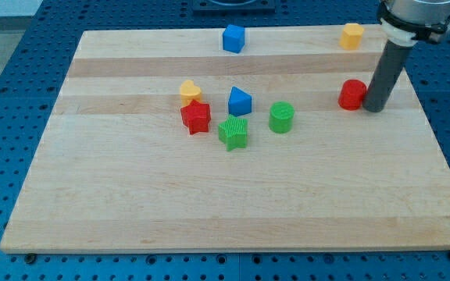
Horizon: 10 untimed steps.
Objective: Move the red circle to the left of the blue triangle
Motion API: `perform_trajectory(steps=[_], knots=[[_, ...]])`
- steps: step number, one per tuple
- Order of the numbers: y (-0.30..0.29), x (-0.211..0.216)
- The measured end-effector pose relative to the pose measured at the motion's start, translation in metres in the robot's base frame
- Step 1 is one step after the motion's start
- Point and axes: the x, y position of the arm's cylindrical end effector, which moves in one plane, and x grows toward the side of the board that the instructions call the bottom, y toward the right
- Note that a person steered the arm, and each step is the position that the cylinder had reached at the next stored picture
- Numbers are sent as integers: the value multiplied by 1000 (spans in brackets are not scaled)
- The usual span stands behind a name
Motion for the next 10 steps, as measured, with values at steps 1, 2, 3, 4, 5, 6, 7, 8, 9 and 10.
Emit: perform_trajectory(steps=[1,2,3,4,5,6,7,8,9,10], knots=[[0,-9],[0,-17],[-4,-18],[-17,-18],[-29,-22],[-40,-31],[-51,-34],[-57,-34],[-58,-34],[-58,-33]])
